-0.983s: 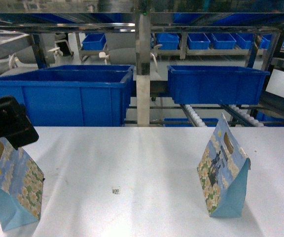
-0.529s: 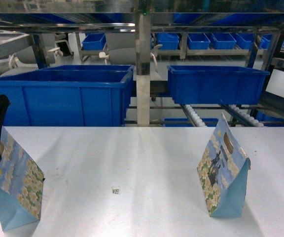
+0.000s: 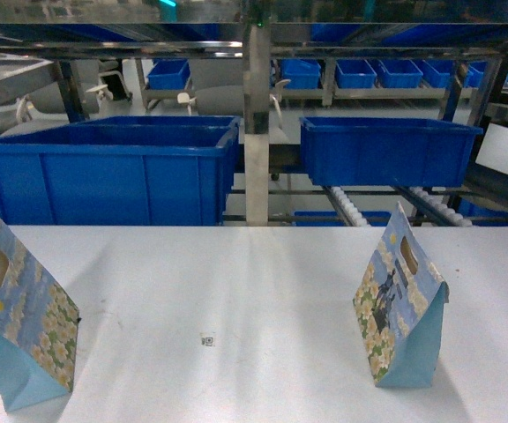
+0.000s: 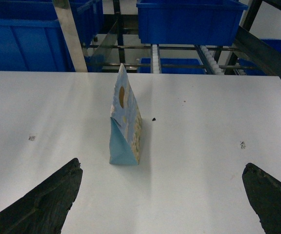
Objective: Move flower gift bag to table near conveyor
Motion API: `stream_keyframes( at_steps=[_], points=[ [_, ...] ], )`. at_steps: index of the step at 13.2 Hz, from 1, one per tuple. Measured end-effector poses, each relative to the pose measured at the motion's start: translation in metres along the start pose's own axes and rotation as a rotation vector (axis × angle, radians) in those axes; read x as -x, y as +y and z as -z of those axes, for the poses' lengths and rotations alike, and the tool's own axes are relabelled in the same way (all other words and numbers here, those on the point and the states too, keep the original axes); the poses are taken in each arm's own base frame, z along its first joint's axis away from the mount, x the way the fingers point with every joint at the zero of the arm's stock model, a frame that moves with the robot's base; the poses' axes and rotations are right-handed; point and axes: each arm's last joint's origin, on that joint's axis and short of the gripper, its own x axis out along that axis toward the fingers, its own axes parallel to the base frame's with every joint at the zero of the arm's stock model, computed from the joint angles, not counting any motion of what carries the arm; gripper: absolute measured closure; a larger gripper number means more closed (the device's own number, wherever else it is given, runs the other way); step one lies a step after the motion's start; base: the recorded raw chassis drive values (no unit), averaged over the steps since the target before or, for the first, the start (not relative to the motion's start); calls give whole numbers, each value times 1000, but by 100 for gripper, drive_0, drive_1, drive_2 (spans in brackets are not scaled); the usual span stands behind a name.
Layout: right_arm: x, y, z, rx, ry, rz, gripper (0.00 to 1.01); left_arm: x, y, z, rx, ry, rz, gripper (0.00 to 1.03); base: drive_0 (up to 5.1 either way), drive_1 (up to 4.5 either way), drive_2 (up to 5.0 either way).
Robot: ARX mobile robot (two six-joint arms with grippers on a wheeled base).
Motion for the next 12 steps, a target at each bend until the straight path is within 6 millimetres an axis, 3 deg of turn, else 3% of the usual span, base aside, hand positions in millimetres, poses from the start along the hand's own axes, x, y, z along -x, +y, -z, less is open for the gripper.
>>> stream_keyframes(
  at_steps=[1, 3, 5, 9, 10, 12],
  points=[
    [-2, -2, 3, -40, -196, 13, 13, 1, -1, -2, 4, -27, -3, 7, 0, 0, 0],
    [-2, -9, 13, -27, -299, 16, 24, 6, 2, -8, -3, -101, -34, 18, 0, 0, 0],
    [-1, -23, 17, 3, -375, 54, 48, 13, 21, -18, -62, -144, -84, 41, 0, 0, 0],
    [-1, -38, 31, 38, -373, 51, 100, 16, 44, -17, -111, -125, -86, 96, 0, 0, 0],
    [1, -41, 32, 36, -378, 54, 99, 16, 47, -17, -111, -128, -86, 101, 0, 0, 0],
    [8, -50, 41, 41, -385, 39, 99, 17, 54, -18, -112, -126, -87, 101, 0, 0, 0]
  ],
)
